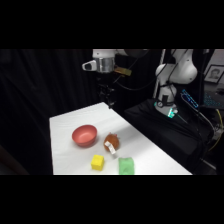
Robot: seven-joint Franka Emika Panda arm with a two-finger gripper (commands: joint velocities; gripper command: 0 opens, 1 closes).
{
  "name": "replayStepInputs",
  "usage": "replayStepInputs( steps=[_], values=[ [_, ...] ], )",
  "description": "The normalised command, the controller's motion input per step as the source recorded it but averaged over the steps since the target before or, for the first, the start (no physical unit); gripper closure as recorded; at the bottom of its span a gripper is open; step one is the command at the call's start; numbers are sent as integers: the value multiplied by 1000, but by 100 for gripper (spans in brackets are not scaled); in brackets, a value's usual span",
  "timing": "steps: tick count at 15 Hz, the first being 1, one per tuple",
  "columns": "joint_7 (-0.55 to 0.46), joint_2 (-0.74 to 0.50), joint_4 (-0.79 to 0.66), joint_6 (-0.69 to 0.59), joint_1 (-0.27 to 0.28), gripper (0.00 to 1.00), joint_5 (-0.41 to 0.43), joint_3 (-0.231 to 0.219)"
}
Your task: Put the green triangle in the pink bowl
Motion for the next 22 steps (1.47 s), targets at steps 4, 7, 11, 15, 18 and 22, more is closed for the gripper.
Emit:
replayStepInputs(
  steps=[4, 7, 11, 15, 18, 22],
  values=[
    [84, -12, -12, 25, 8, 0, 15, 47],
    [232, -39, -42, 61, 64, 0, 73, 91],
    [345, 25, -38, 134, 97, 0, 110, 105],
    [404, 104, -55, 258, 112, 0, 69, 104],
    [378, 128, -59, 348, 107, 0, 41, 70],
    [326, 166, -18, 359, 96, 0, 39, 25]
  ],
)
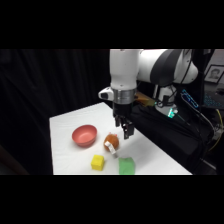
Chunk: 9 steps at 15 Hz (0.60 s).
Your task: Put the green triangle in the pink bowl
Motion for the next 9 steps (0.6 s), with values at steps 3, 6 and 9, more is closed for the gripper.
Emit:
replayStepInputs(
  steps=[3, 6, 9],
  values=[
    [341, 167, -10, 342, 109, 0, 6, -14],
    [353, 144, -17, 303, 148, 0, -26, -45],
    [376, 121, -16, 283, 185, 0, -65, -72]
  ],
)
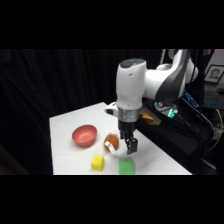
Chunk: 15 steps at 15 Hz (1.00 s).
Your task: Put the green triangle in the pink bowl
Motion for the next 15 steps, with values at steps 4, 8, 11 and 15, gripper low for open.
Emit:
replayStepInputs(
  steps=[4, 8, 11, 15],
  values=[
    [412, 169, 10, 289, 202, 0, -180, -144],
    [400, 250, 84, 263, 215, 0, -245, -217],
    [313, 294, 187, 249, 204, 0, -154, -203],
    [224, 250, 199, 193, 198, 0, -60, -162]
  ],
)
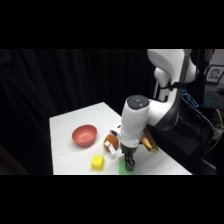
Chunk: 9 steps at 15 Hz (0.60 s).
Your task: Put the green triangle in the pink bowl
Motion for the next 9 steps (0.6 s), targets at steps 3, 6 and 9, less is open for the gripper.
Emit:
replayStepInputs(
  steps=[3, 6, 9],
  values=[
    [139, 234, 178, 154, 155, 0, 5, -125],
    [90, 194, 152, 133, 128, 1, 37, -113],
    [73, 123, 114, 123, 129, 32, 49, -121]
  ],
)
